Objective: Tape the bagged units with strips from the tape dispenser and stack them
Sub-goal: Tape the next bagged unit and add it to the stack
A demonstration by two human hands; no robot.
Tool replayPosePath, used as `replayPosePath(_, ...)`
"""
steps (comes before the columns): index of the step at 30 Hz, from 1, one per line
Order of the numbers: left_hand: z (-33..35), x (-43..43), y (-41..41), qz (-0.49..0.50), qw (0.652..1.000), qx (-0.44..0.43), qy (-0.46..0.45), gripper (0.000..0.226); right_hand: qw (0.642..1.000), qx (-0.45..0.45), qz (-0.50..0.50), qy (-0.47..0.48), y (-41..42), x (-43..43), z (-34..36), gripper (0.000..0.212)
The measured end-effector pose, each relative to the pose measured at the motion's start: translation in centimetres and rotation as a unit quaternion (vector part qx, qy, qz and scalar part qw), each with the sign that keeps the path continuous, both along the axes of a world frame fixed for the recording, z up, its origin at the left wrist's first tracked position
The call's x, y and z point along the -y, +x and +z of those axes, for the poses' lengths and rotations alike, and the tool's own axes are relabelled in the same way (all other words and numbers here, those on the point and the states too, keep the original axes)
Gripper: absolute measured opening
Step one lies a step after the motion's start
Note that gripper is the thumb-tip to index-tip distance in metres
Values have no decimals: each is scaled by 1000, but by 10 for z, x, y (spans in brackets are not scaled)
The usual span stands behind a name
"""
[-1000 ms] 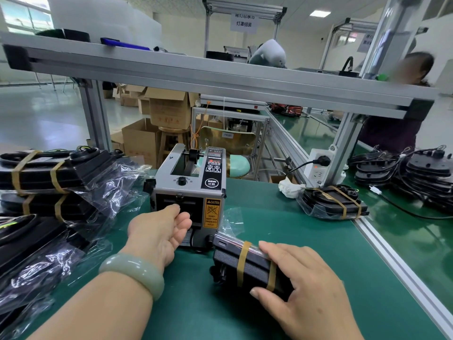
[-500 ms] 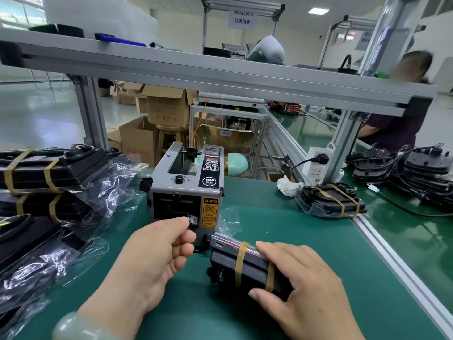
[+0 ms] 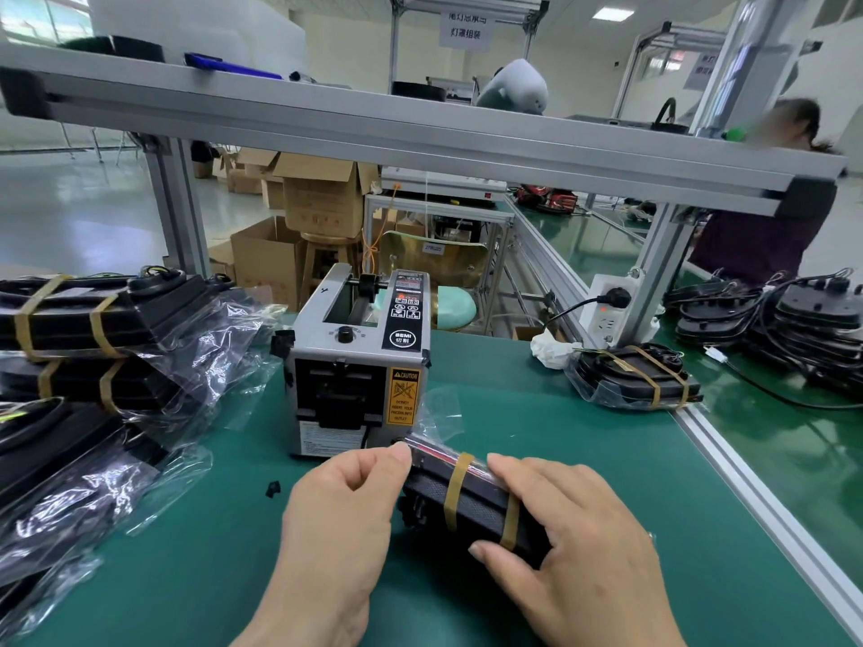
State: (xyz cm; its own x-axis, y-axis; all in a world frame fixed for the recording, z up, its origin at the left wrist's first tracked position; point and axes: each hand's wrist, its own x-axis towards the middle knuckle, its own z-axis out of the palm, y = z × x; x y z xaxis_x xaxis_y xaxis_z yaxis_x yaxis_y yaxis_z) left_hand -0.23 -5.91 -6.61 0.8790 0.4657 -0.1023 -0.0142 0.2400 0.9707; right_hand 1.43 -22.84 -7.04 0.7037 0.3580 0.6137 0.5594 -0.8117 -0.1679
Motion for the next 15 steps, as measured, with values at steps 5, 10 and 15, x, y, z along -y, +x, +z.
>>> replayPosePath(5, -1, 3, 2, 1, 1000, -2, 2, 20, 1000, -3, -9, -9, -1, -2, -1, 77)
replayPosePath(10, 0, 5, 2, -5, 1000, 1, -7, 19, 1000, -5, -13, -7, -2, -3, -1, 77)
replayPosePath(15, -1, 7, 3, 16, 1000, 1, 6, 20, 1000, -4, -16, -2, -3, -4, 0, 76)
